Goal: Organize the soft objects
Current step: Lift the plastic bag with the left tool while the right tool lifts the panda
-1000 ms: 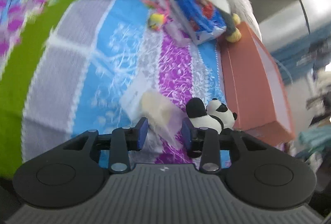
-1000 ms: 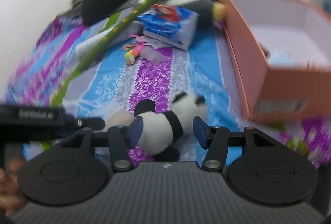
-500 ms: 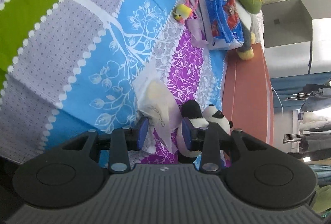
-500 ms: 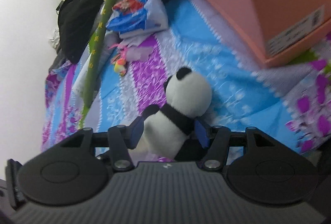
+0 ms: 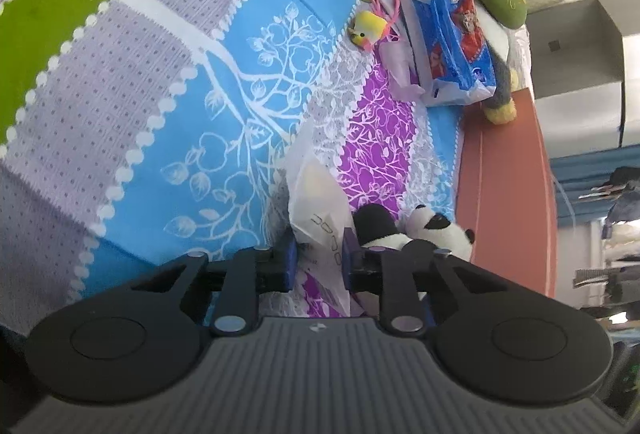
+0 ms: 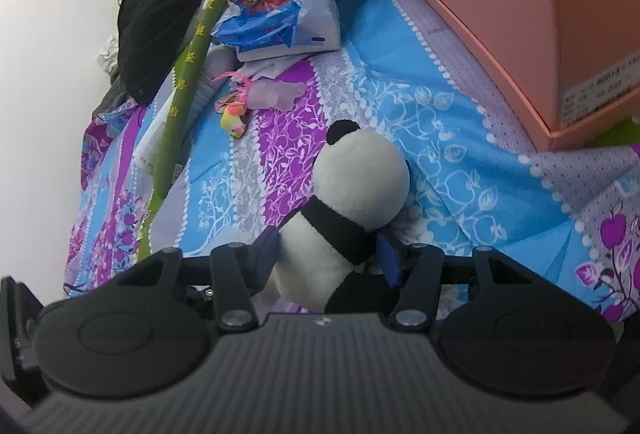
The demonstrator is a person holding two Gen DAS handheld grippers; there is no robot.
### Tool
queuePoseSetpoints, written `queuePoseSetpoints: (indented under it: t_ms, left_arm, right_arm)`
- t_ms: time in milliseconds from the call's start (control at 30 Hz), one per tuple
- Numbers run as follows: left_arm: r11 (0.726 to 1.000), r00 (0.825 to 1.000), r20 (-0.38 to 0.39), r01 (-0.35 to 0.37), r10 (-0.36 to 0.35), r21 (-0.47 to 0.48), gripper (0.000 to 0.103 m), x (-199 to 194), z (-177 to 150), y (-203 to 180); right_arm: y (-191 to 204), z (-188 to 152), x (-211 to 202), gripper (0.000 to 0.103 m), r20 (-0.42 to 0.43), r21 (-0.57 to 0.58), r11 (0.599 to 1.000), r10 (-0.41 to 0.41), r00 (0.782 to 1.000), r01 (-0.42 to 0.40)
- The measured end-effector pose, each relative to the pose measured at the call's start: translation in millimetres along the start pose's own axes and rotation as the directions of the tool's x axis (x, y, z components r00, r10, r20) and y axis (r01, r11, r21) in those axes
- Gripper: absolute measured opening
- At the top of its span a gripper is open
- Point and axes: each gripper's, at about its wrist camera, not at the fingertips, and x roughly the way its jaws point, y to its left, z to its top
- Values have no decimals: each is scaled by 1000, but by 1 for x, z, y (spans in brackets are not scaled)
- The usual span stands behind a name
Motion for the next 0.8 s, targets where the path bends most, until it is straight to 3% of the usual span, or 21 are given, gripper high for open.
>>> queuePoseSetpoints:
  t_ms: [133, 533, 800]
  left_arm:
    - [999, 1000, 4, -17, 17, 35, 15, -3, 0, -5]
    - [979, 997, 60, -68, 57, 192, 14, -23, -5, -35]
    - [926, 994, 94, -82, 51, 368, 14, -39, -5, -77]
  right_arm:
    - [2, 2, -4, 53, 2, -37, 999, 7, 1000, -7]
    - [7, 2, -32, 52, 74, -148, 988, -40, 996, 51]
    - [13, 14, -70, 52, 178, -209, 974, -46, 983, 83]
